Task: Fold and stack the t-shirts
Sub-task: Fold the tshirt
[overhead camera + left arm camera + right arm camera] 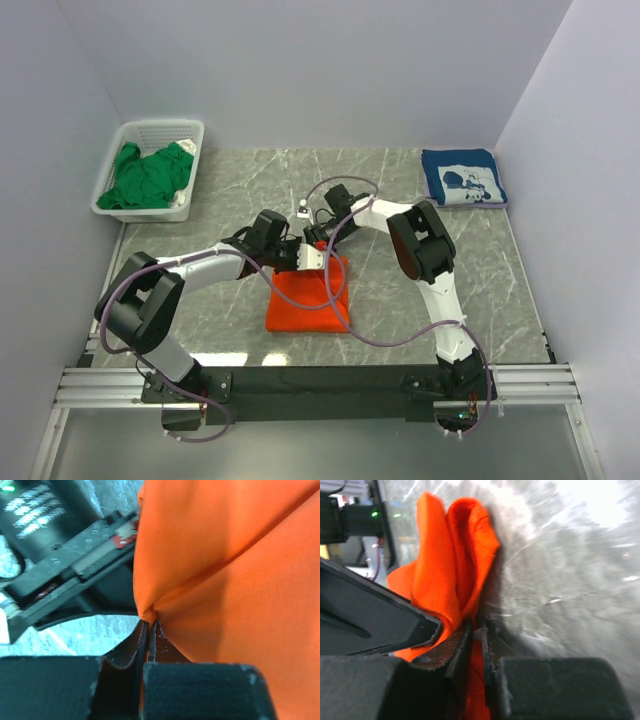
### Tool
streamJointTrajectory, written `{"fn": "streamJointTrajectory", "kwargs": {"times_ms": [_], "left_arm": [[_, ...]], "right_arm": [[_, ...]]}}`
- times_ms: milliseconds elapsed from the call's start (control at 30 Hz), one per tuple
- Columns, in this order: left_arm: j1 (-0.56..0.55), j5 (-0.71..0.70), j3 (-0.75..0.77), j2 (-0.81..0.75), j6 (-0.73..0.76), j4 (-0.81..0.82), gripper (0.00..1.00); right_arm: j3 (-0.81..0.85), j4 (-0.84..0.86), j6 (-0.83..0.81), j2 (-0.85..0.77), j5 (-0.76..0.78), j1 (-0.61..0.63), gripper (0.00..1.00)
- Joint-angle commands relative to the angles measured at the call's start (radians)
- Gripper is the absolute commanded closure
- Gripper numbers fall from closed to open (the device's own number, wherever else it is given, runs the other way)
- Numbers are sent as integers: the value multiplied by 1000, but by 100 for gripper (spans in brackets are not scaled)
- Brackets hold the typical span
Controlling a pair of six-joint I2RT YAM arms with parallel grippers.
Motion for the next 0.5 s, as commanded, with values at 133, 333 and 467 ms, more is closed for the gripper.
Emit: {"fn": "streamJointTrajectory", "kwargs": {"times_ms": [133, 333, 467], "left_arm": [[2, 15, -13, 7, 17, 75, 99], [2, 32, -29, 10, 20, 70, 99], [2, 29, -35, 13, 20, 80, 99]], "right_arm": [[149, -48, -5, -24, 326, -63, 72], [191, -146, -26, -91, 263, -154, 52], [55, -168, -32, -170, 159, -198, 48]]}}
